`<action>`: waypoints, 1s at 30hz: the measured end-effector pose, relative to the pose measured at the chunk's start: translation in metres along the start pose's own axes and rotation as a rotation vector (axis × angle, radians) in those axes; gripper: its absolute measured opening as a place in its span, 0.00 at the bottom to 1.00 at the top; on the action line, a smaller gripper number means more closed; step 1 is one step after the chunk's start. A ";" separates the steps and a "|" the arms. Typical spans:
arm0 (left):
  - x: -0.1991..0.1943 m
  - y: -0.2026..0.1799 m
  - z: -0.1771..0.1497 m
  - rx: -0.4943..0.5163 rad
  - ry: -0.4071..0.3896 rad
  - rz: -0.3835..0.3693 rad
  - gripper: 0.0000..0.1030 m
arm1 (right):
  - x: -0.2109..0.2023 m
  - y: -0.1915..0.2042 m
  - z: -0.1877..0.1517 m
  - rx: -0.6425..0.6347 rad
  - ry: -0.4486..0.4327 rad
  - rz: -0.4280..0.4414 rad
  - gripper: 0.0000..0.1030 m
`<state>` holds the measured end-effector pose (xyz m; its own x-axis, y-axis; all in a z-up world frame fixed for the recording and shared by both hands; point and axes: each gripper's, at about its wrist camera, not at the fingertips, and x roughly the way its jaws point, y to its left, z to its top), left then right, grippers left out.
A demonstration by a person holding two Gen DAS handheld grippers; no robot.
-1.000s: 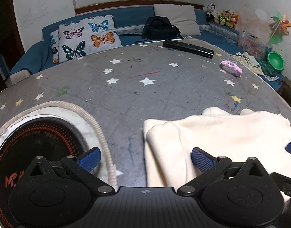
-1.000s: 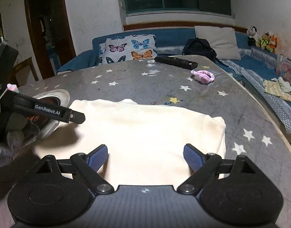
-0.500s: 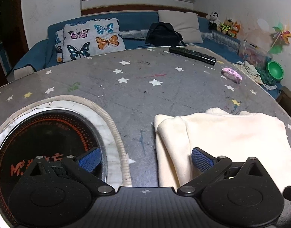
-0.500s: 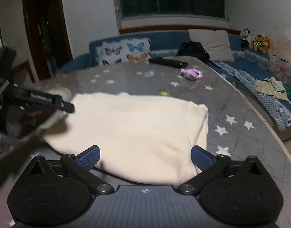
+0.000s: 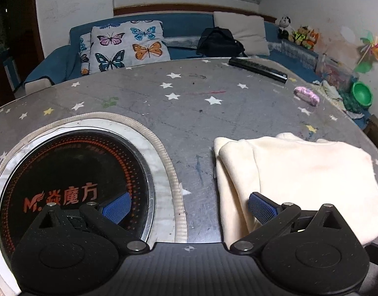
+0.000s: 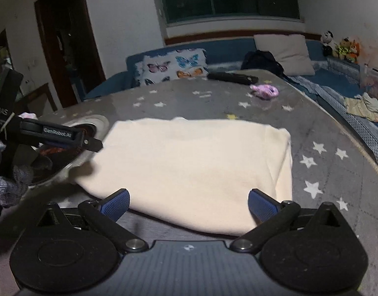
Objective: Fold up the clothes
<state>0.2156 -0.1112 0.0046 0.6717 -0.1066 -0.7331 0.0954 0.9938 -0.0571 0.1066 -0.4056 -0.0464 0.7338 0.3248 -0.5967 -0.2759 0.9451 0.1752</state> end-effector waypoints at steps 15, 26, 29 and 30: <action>-0.025 0.002 -0.031 0.071 -0.035 0.001 1.00 | -0.001 0.009 -0.009 -0.006 0.024 -0.004 1.00; -0.021 -0.008 -0.045 0.128 -0.018 -0.015 1.00 | 0.004 0.015 -0.008 -0.017 0.034 -0.009 1.00; -0.022 -0.005 -0.047 0.108 -0.017 -0.026 1.00 | 0.004 0.016 -0.009 -0.021 0.039 -0.016 1.00; -0.025 -0.005 -0.047 0.110 -0.022 -0.027 1.00 | 0.003 0.016 -0.009 -0.023 0.040 -0.018 1.00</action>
<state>0.1640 -0.1120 -0.0091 0.6838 -0.1354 -0.7170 0.1932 0.9812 -0.0011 0.0990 -0.3893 -0.0525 0.7137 0.3057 -0.6302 -0.2774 0.9495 0.1464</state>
